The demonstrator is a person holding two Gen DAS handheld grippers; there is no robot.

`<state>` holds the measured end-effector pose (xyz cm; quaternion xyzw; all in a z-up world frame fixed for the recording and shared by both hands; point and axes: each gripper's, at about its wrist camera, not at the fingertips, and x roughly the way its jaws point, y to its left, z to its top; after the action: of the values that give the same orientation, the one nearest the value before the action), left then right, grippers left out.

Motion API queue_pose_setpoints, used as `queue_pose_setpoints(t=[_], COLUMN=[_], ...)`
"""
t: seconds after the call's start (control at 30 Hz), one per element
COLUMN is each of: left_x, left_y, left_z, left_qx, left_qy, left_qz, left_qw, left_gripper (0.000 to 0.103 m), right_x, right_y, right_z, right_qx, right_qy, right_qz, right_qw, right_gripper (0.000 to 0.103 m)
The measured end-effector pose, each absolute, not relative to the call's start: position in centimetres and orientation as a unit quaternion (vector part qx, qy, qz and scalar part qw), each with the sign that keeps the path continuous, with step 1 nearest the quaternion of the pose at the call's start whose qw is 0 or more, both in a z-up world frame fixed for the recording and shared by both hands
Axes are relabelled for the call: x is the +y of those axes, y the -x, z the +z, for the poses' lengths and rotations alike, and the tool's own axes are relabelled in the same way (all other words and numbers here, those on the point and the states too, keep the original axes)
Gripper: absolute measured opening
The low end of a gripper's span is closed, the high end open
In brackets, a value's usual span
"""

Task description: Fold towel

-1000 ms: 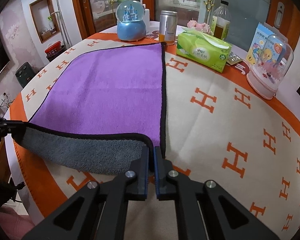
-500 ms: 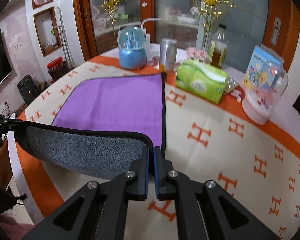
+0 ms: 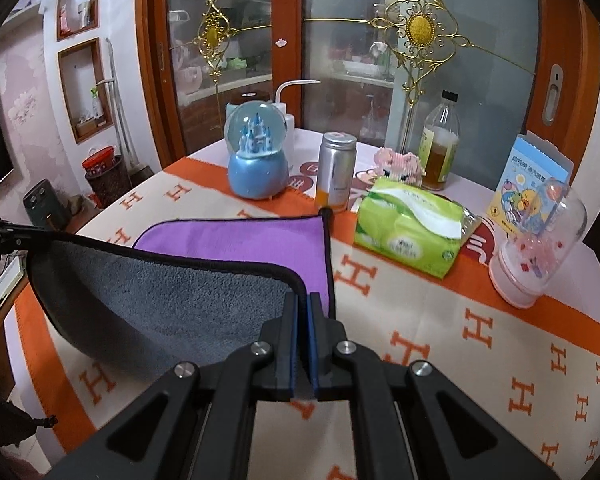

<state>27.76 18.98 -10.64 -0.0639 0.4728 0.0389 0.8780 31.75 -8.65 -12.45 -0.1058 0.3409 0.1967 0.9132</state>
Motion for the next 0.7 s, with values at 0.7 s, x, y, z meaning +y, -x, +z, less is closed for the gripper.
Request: queue_pose_setpoints(t=[0.7], left_x=[24.0], left_y=[-38.0], left_z=[-14.6], left_qx=[0.434], left_qy=[0.092], left_qz=[0.053], left_qw=[0.895], left_gripper=[0.006], right_x=[-4.1], right_y=[-38.1], right_z=[-15.2], right_qx=[0.228], right_qy=[0.133], right_qz=[0.145], right_qw=[0.954], right_gripper=[0.004])
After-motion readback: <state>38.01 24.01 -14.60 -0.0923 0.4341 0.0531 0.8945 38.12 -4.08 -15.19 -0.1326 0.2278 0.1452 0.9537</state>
